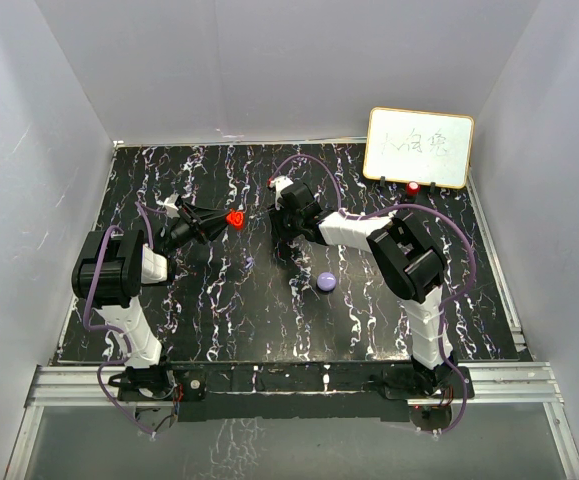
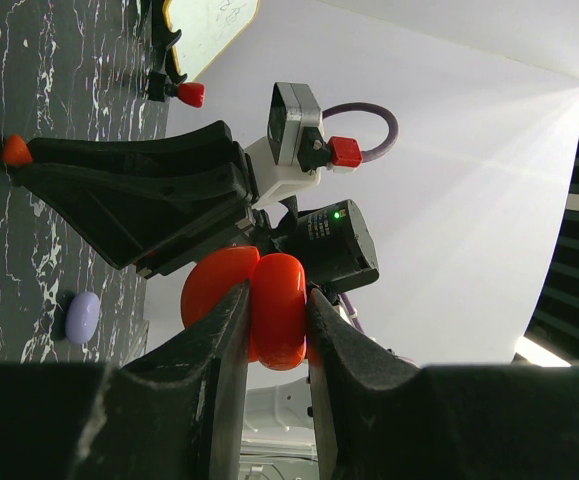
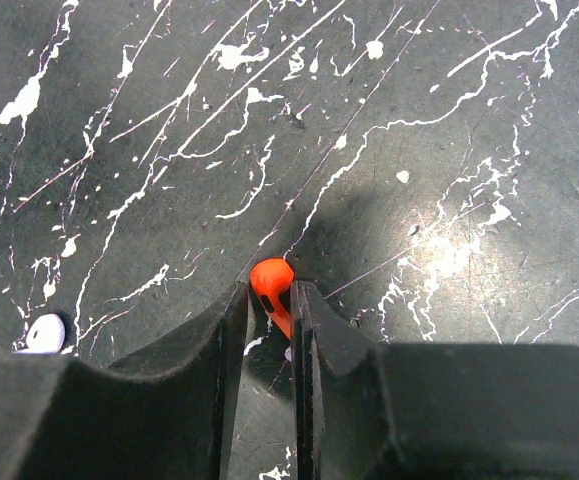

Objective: Insert the wireless bluetooth earbuds into the charging case
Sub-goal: Pick up the earbud from the center of the board.

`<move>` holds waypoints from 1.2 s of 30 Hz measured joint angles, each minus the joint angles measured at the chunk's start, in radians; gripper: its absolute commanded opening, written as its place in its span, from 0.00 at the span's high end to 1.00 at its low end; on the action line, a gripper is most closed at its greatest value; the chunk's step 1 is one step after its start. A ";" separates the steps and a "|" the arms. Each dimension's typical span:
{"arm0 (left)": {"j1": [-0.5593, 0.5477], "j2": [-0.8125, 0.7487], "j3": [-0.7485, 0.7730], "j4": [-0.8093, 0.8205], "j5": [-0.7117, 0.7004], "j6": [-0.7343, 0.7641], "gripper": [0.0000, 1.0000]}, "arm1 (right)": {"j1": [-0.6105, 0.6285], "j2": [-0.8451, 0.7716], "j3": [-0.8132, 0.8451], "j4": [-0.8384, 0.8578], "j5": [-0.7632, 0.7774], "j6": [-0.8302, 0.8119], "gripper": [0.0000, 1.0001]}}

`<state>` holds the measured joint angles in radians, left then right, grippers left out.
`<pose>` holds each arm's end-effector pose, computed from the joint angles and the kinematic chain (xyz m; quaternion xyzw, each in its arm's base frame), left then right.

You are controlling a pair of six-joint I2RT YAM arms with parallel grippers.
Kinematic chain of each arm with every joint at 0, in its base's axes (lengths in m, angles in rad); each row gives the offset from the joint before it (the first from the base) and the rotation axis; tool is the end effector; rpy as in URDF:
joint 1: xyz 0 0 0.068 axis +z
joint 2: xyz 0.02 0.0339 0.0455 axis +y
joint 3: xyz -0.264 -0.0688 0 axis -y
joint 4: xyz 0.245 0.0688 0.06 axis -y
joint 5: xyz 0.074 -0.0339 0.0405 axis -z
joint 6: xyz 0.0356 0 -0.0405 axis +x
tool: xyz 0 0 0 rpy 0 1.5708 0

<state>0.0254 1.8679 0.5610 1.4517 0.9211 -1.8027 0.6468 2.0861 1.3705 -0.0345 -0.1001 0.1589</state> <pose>0.3143 -0.0204 0.1589 -0.2588 0.6240 -0.7092 0.2015 0.3605 0.2767 0.1532 -0.2406 0.8839 0.1984 0.3485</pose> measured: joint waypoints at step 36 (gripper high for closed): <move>0.000 0.000 0.000 0.000 0.000 0.000 1.00 | 0.000 0.004 0.000 -0.016 0.000 -0.001 0.85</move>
<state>0.0254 1.8679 0.5610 1.4521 0.9211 -1.8030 0.6468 2.0899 1.3705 -0.0509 -0.1001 0.1581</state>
